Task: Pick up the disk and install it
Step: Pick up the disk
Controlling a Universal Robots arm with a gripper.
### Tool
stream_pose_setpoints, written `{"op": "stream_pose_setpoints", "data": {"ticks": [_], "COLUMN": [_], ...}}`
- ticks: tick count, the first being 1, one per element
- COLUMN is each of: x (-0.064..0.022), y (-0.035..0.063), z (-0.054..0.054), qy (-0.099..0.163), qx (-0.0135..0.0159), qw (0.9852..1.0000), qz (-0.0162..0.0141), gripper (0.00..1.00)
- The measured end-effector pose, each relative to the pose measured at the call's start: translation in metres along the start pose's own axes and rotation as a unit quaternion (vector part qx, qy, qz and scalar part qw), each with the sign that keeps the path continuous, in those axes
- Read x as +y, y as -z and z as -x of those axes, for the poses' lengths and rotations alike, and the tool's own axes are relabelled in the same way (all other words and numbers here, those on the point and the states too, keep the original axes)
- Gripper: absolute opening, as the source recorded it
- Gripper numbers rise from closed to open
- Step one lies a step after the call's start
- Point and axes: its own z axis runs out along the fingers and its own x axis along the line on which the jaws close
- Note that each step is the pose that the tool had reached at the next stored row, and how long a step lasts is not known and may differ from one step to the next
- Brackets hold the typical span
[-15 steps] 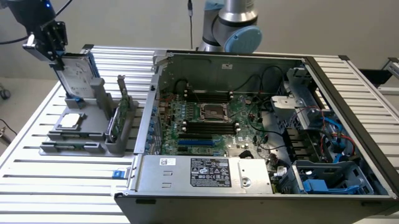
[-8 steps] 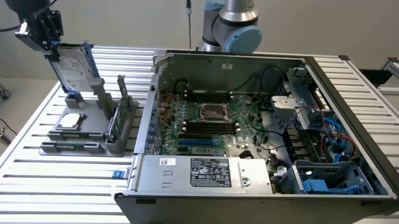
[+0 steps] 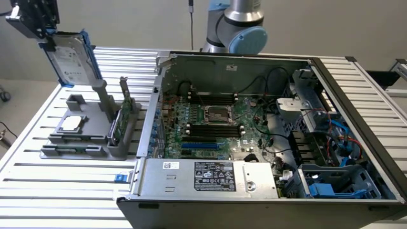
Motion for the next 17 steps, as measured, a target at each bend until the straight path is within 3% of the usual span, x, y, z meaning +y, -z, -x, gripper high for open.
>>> {"op": "stream_pose_setpoints", "data": {"ticks": [8,17], "x": [-0.0118,-0.0457], "y": [0.0205,0.0439], "z": [0.000,0.000], "qy": [0.000,0.002], "qx": [0.0000,0.0001], "qw": [1.0000,1.0000], "qz": [0.0001,0.0018], "gripper": [0.33,0.33]}}
